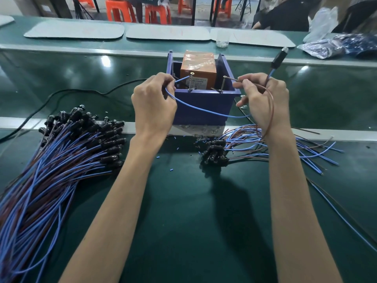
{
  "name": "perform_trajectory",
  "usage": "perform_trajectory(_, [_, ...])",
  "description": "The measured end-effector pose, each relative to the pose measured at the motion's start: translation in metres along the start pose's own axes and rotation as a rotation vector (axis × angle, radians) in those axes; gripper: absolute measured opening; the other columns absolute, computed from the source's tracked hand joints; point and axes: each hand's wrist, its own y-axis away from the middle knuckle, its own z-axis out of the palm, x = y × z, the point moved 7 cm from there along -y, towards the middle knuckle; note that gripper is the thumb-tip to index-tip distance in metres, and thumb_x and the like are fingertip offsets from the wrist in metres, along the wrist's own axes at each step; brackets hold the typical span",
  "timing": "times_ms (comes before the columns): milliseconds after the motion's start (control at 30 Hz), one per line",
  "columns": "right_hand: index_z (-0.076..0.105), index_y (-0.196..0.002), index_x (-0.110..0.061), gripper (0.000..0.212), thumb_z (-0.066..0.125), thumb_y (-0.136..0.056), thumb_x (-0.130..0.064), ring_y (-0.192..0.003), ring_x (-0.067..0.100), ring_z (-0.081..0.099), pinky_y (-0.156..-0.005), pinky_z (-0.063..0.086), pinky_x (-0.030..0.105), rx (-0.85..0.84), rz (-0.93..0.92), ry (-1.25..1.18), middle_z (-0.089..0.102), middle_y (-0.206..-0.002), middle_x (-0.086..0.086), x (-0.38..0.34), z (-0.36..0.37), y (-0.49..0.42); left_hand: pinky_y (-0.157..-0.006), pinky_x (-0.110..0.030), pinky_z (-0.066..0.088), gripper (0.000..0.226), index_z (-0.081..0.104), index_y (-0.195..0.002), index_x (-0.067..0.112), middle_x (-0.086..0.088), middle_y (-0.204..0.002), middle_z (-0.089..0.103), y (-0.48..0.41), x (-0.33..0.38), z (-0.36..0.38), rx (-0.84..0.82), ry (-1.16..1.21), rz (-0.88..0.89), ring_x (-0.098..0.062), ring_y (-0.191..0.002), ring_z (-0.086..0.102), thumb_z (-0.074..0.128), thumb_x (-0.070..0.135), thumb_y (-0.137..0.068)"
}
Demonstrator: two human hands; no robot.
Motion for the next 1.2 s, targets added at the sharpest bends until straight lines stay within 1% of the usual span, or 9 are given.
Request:
perform_trajectory(167, [0.067,-0.091,-0.012,0.016,0.052,-0.095,-0.012,-0.041,0.000,0.057,-0.055,0.045,0.012,-0.004,0.006,0.006,0.071,-0.085,-0.002,0.0008,0.0002,0.0008,-0.079,-0.041,0.050,0.017,0.070,-0.094,0.005,-0.007,-0.086,0.072,0.0009,-0.0007,0.0012,-0.009,0.006,-0.004,-0.026,-0.081,0.067,0.054,0.007,-0.090])
perform_trajectory(367, [0.066,-0.090,-0.012,0.016,0.051,-0.095,-0.011,-0.040,0.000,0.056,-0.055,0.044,0.013,-0.012,0.012,0.004,0.071,-0.085,-0.001,0.0002,0.0015,0.0006,-0.078,-0.041,0.050,0.019,0.070,-0.095,0.004,-0.008,-0.087,0.072,-0.0008,0.0048,-0.0081,0.072,0.026,0.024,-0.027,-0.079,0.066,0.053,0.010,-0.091])
perform_trajectory(600, [0.066,-0.090,-0.012,0.016,0.051,-0.095,-0.009,-0.039,-0.001,0.055,-0.054,0.044,0.012,-0.010,0.013,0.002,0.070,-0.085,0.000,-0.0003,0.0011,0.0004,-0.078,-0.039,0.050,0.017,0.071,-0.095,0.005,-0.007,-0.086,0.072,-0.0007,0.0024,-0.0019,0.004,0.005,0.025,-0.025,-0.080,0.066,0.054,0.007,-0.090])
perform_trajectory(767, [0.066,-0.089,-0.012,0.016,0.051,-0.095,-0.009,-0.040,0.001,0.056,-0.054,0.047,0.014,-0.009,0.013,0.002,0.071,-0.085,0.000,0.0007,0.0009,0.0001,-0.078,-0.038,0.049,0.017,0.070,-0.094,0.006,-0.006,-0.085,0.072,-0.0002,0.0034,-0.0013,-0.002,-0.002,0.023,-0.023,-0.079,0.066,0.054,0.006,-0.089])
perform_trajectory(933, [0.066,-0.090,-0.012,0.016,0.051,-0.095,-0.010,-0.040,0.001,0.056,-0.054,0.047,0.015,-0.006,0.012,0.001,0.071,-0.085,-0.001,0.0011,0.0005,-0.0008,-0.075,-0.035,0.050,0.016,0.070,-0.092,0.005,-0.005,-0.082,0.071,0.0000,0.0084,-0.0062,0.048,0.028,0.045,-0.021,-0.075,0.066,0.054,0.006,-0.090])
perform_trajectory(1067, [0.066,-0.090,-0.012,0.016,0.051,-0.095,-0.010,-0.040,0.000,0.056,-0.053,0.045,0.014,-0.006,0.011,0.008,0.071,-0.085,-0.001,0.0013,0.0013,-0.0006,-0.076,-0.035,0.049,0.016,0.070,-0.092,0.006,-0.004,-0.082,0.071,-0.0001,0.0063,-0.0025,0.003,0.014,0.032,-0.020,-0.077,0.066,0.054,0.004,-0.089])
perform_trajectory(1200, [0.067,-0.090,-0.012,0.016,0.051,-0.095,-0.011,-0.041,0.000,0.056,-0.054,0.046,0.014,-0.008,0.015,0.008,0.071,-0.085,-0.001,0.0014,0.0011,-0.0001,-0.076,-0.034,0.049,0.015,0.070,-0.092,0.006,-0.004,-0.082,0.071,0.0000,0.0042,-0.0021,-0.006,-0.002,0.016,-0.021,-0.078,0.065,0.055,0.004,-0.088])
